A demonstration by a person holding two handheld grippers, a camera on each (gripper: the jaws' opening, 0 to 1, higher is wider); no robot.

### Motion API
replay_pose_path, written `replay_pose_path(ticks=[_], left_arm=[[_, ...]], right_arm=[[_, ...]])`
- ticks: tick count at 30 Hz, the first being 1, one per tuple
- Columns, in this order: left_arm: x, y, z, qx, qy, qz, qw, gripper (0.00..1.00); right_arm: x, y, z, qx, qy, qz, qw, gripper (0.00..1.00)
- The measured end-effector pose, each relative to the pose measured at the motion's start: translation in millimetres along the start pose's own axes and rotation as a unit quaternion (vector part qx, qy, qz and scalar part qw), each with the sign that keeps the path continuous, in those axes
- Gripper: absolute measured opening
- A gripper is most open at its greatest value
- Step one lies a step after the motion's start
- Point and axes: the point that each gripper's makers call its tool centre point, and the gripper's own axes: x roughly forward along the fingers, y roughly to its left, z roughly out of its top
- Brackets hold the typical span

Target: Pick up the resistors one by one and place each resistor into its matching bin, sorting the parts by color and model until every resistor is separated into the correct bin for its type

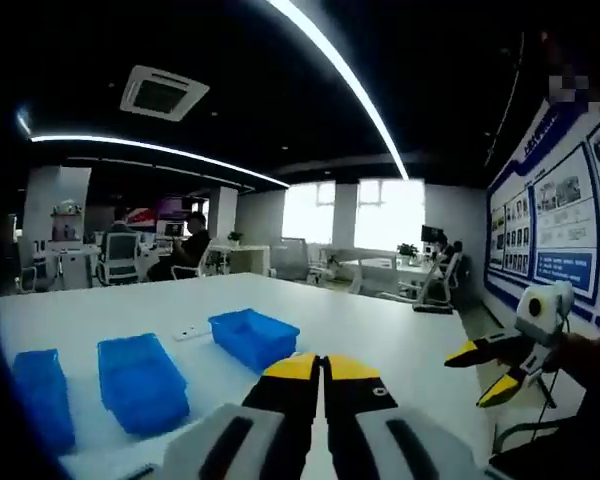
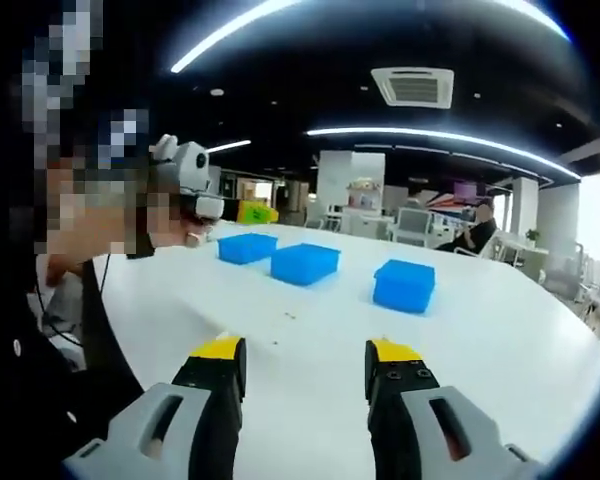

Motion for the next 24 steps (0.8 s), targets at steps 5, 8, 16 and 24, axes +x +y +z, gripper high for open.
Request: replay_pose_path(ticks=[5, 8, 16, 24], left_arm=[[33.8, 22.4, 15.7, 0.008, -0.009, 0.055, 0.9984, 0.05], [65.5, 31.9, 26.3, 0.001, -0.013, 0.062, 0.998, 0.05], [152.8, 75.2, 46.9, 0.021, -0.002, 0.103, 0.9944, 0.05], [202.6, 85.9, 60.0, 0.037, 0.015, 0.101, 0.9941, 0.05]], right_arm=[[-3.0, -4.5, 2.2, -0.001, -0.003, -0.007, 1.0, 0.49], [-5.3, -8.7, 2.5, 0.001, -0.005, -0.012, 0.9999, 0.49], [-16.8, -24.5, 3.9, 0.008, -0.014, -0.035, 0.9993, 0.49], [-21.4, -31.4, 3.1, 0.011, -0.017, -0.047, 0.9987, 0.48]])
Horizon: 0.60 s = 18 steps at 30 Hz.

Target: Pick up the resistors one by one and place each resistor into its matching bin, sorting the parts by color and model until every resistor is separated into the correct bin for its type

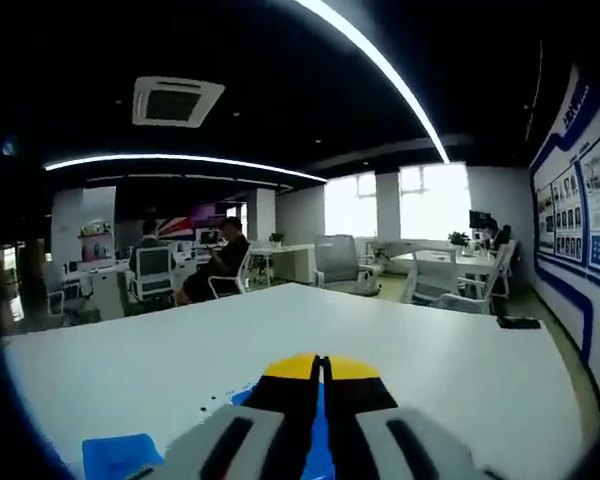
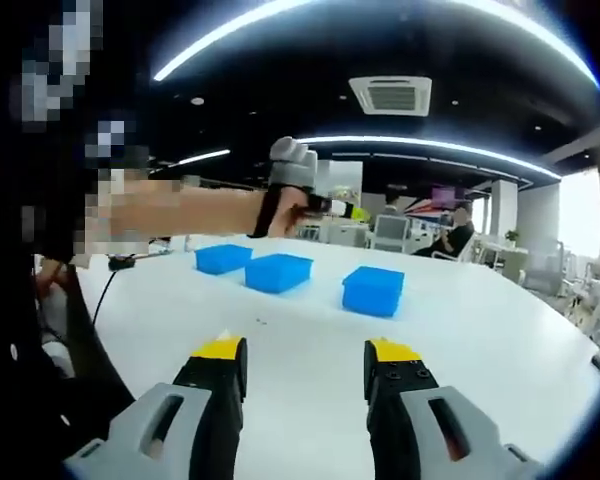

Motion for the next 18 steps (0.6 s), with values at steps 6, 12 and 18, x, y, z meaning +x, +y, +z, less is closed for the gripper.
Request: replay_pose_path(ticks=[6, 12, 18], left_arm=[[32.9, 0.7, -11.2, 0.021, 0.025, 0.009, 0.9994, 0.06], [32.8, -4.4, -21.4, 0.046, 0.032, 0.01, 0.9984, 0.28], [14.7, -2.9, -23.4, 0.055, 0.033, 0.009, 0.9979, 0.46]], right_arm=[[-6.6, -8.5, 1.8, 0.004, -0.004, -0.015, 0.9999, 0.48], [-7.7, -8.3, 0.1, 0.004, -0.001, -0.016, 0.9999, 0.48], [-5.6, -4.0, 1.4, 0.003, -0.003, -0.012, 0.9999, 0.48]])
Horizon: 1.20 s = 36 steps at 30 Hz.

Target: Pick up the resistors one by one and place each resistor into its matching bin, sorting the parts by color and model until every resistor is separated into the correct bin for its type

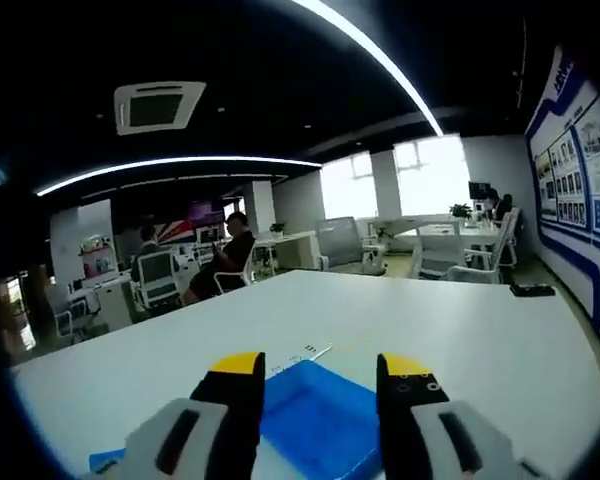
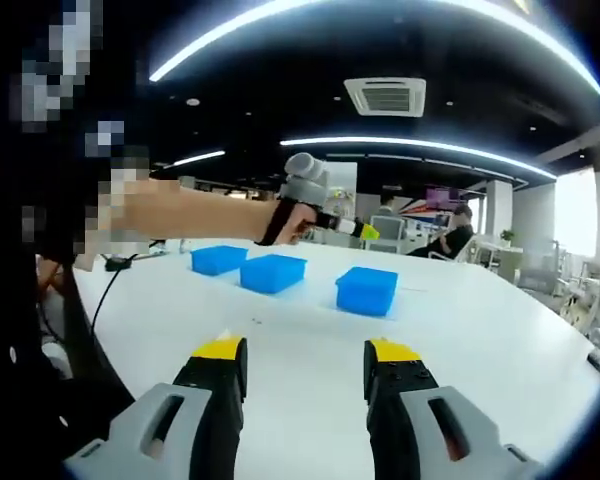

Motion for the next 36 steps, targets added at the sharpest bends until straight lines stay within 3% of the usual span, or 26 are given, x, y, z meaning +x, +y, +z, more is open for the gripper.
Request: replay_pose_path(ticks=[7, 12, 14, 25, 30, 36], left_arm=[[-49.7, -6.2, -9.5, -0.017, -0.014, -0.019, 0.9996, 0.46], [-105.2, -14.0, -28.0, -0.021, -0.013, -0.027, 0.9993, 0.4], [-127.2, -18.1, -34.3, -0.034, -0.02, -0.039, 0.9984, 0.42], [-263.4, -15.1, -77.3, -0.068, -0.048, -0.036, 0.9959, 0.45], [-322.4, -16.4, -106.4, -0.061, -0.026, -0.03, 0.9974, 0.46], [-359.5, -8.1, -127.0, -0.088, -0.012, 0.003, 0.9961, 0.47]], right_arm=[[5.8, 0.4, 2.0, -0.005, -0.001, 0.006, 1.0, 0.48], [9.4, 0.9, 7.8, -0.003, -0.009, 0.018, 0.9998, 0.48], [10.2, 1.1, 8.8, -0.003, -0.01, 0.022, 0.9997, 0.49], [10.8, 0.7, 12.3, -0.006, -0.007, 0.027, 0.9996, 0.49], [13.5, 6.5, 11.4, -0.011, -0.001, 0.037, 0.9993, 0.49], [17.1, 16.5, 2.6, -0.014, 0.011, 0.052, 0.9985, 0.49]])
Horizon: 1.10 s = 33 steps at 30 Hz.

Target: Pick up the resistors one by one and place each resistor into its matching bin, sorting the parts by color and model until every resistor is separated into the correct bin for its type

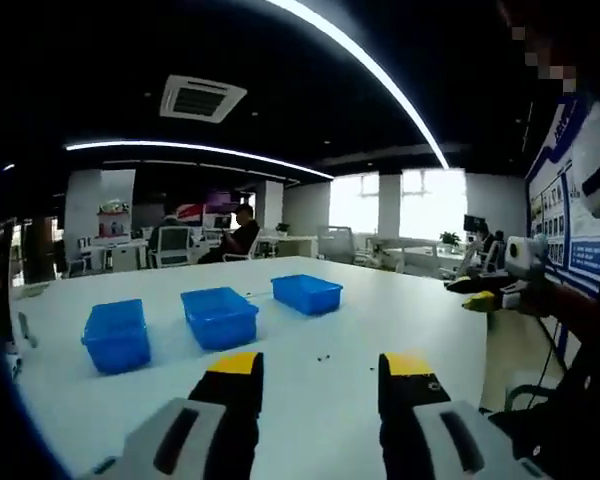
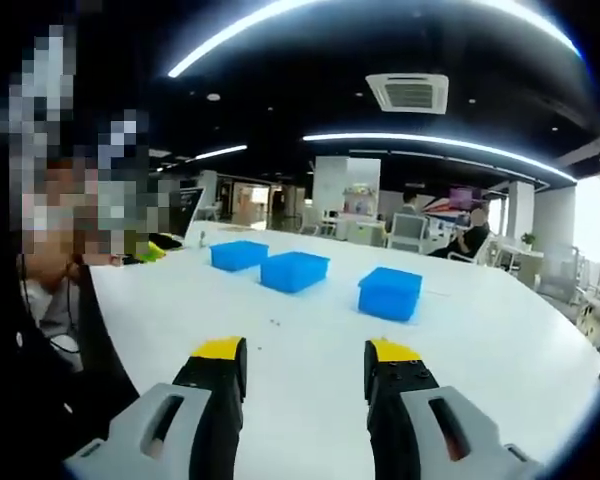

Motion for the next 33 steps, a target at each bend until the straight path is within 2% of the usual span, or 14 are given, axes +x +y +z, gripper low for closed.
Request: replay_pose_path(ticks=[3, 6, 12, 13, 14, 18, 19, 20, 22, 25, 29, 31, 32, 33], left_arm=[[-2.2, 3.9, -8.6, -0.018, 0.022, 0.014, 0.9995, 0.47], [7.0, -1.5, -15.0, -0.063, 0.055, 0.001, 0.9965, 0.45], [39.2, -20.7, -15.9, -0.056, 0.128, -0.033, 0.9896, 0.47], [46.6, -24.8, -19.3, -0.049, 0.162, -0.037, 0.9849, 0.47], [54.3, -28.6, -18.0, -0.045, 0.171, -0.047, 0.983, 0.47], [76.6, -39.5, -23.0, -0.034, 0.255, -0.068, 0.964, 0.46], [82.0, -40.8, -24.4, -0.005, 0.282, -0.077, 0.9562, 0.46], [85.4, -41.8, -25.7, 0.003, 0.295, -0.078, 0.9521, 0.45], [94.3, -53.8, -30.8, 0.011, 0.34, -0.087, 0.9365, 0.43], [106.0, -63.8, -34.2, 0.014, 0.38, -0.097, 0.9198, 0.4], [120.5, -75.0, -47.8, 0.05, 0.432, -0.103, 0.8945, 0.38], [128.2, -80.2, -56.4, 0.053, 0.45, -0.101, 0.8858, 0.35], [131.5, -80.1, -61.8, 0.074, 0.464, -0.1, 0.8771, 0.34], [136.1, -81.5, -64.0, 0.08, 0.466, -0.098, 0.8756, 0.33]], right_arm=[[1.8, 4.2, -1.3, -0.001, 0.002, 0.008, 1.0, 0.49], [1.5, 6.6, -0.7, -0.005, 0.003, 0.012, 0.9999, 0.48], [-2.1, 11.3, -8.3, -0.04, 0.017, 0.012, 0.999, 0.49], [-3.7, 12.1, -10.3, -0.041, 0.018, 0.013, 0.9989, 0.49], [-4.7, 12.6, -11.5, -0.039, 0.017, 0.014, 0.999, 0.49], [-8.7, 11.8, -18.8, -0.04, 0.022, 0.012, 0.9989, 0.49], [-9.6, 11.2, -19.6, -0.04, 0.022, 0.012, 0.9989, 0.49], [-10.9, 10.5, -21.0, -0.038, 0.022, 0.012, 0.999, 0.49], [-13.3, 9.8, -23.6, -0.033, 0.022, 0.013, 0.9991, 0.49], [-17.0, 9.1, -27.6, -0.03, 0.023, 0.011, 0.9992, 0.49], [-20.3, 9.8, -32.2, -0.023, 0.021, 0.01, 0.9995, 0.49], [-19.6, 10.8, -33.4, -0.023, 0.022, 0.012, 0.9994, 0.49], [-18.9, 11.1, -33.8, -0.025, 0.023, 0.013, 0.9993, 0.49], [-18.6, 11.0, -33.9, -0.026, 0.023, 0.014, 0.9993, 0.49]])
